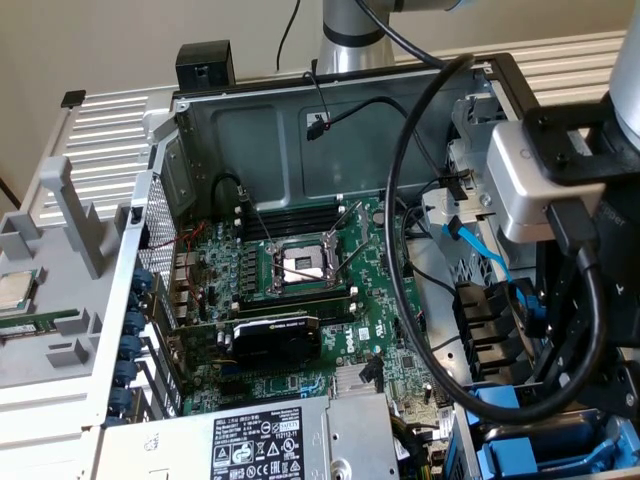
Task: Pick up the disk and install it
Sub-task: 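Insert the first disk wire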
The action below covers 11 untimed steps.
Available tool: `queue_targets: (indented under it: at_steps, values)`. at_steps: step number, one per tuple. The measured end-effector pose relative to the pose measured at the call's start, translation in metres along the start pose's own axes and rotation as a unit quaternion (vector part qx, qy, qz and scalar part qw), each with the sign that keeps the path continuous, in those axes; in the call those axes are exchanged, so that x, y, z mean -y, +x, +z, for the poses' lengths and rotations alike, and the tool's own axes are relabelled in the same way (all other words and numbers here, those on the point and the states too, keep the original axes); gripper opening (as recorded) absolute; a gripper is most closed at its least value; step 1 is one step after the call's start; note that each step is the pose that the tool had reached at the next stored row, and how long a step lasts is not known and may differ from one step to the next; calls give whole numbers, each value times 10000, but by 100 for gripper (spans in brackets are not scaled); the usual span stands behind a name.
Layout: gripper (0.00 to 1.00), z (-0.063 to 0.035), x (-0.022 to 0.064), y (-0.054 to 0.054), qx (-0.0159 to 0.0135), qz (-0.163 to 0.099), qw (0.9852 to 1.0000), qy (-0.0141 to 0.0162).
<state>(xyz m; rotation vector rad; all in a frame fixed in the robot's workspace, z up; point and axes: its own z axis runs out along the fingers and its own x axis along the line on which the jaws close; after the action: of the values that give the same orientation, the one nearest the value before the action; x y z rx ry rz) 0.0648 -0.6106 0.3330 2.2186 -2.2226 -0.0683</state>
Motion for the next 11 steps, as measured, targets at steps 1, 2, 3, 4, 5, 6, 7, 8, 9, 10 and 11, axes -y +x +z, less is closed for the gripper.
queue_targets:
  at_steps: [1,2,3,4,5,6,7,8,9,10,11]
  values:
    - [17,0,-3,0,0,0,10000,2]
    - [17,1,-5,0,1,-1,10000,3]
    - [17,2,-8,0,1,-1,10000,3]
    - [17,4,-13,0,2,-1,10000,4]
    - [17,5,-16,0,2,-1,10000,4]
    - [17,6,-19,0,3,-1,10000,7]
    - [17,6,-23,0,2,-1,10000,10]
    - [17,6,-23,0,1,-1,10000,11]
    - [17,6,-23,0,1,-2,10000,13]
    - [17,7,-24,0,0,-1,10000,16]
    - [17,7,-25,0,0,-1,10000,18]
